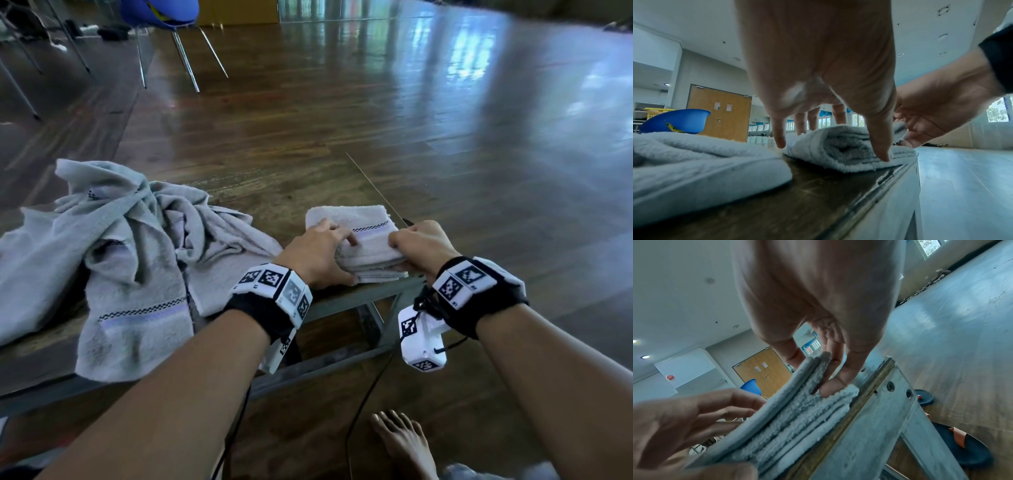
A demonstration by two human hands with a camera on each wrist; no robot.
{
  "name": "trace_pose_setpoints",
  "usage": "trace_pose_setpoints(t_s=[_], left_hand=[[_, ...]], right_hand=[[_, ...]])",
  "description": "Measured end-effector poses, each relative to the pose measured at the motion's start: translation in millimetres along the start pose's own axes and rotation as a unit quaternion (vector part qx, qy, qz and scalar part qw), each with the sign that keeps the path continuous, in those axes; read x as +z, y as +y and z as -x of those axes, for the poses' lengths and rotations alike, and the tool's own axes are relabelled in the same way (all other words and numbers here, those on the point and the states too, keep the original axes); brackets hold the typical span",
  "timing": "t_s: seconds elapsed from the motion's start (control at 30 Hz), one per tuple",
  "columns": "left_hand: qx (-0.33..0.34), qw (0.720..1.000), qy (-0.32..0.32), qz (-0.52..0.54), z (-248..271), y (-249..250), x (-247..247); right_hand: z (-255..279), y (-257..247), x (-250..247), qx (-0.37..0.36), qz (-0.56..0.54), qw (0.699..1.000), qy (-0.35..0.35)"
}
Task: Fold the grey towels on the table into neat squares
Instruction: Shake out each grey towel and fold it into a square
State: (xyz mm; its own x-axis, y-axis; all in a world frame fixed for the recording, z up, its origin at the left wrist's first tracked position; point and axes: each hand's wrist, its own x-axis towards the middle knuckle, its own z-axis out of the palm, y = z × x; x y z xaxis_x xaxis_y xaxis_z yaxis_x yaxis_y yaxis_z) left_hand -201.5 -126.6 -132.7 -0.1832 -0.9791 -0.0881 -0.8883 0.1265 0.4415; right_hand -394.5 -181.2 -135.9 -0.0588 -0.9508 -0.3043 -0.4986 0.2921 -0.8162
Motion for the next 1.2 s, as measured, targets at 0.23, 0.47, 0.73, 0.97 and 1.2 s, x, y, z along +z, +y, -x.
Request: trace_pose_setpoints(t_s=[0.23, 0.47, 0.73, 0.97, 1.2], left_hand=[[0.003, 1.000, 0.005, -0.008, -3.8, 5.4, 5.3], [0.020, 0.999, 0.006, 0.044, -3.8, 5.1, 2.7], [0.045, 0.998, 0.052, -0.001, -4.9, 15.6, 6.6], [0.066, 0.996, 0.019, -0.063, -12.0, 37.0, 26.6], [0.086, 0.990, 0.078, 0.083, -15.0, 47.3, 27.4]], right_hand=[[4.6, -3.0, -2.0, 0.017, 0.047, 0.999, 0.007], [2.8, 2.4, -9.0, 0.003, 0.140, 0.990, 0.001], [-3.9, 7.5, -15.4, 0.006, 0.057, 0.998, 0.021], [-8.0, 19.5, -19.1, 0.006, 0.047, 0.999, -0.002], [-2.1, 26.9, -24.6, -0.073, 0.120, 0.990, -0.028]])
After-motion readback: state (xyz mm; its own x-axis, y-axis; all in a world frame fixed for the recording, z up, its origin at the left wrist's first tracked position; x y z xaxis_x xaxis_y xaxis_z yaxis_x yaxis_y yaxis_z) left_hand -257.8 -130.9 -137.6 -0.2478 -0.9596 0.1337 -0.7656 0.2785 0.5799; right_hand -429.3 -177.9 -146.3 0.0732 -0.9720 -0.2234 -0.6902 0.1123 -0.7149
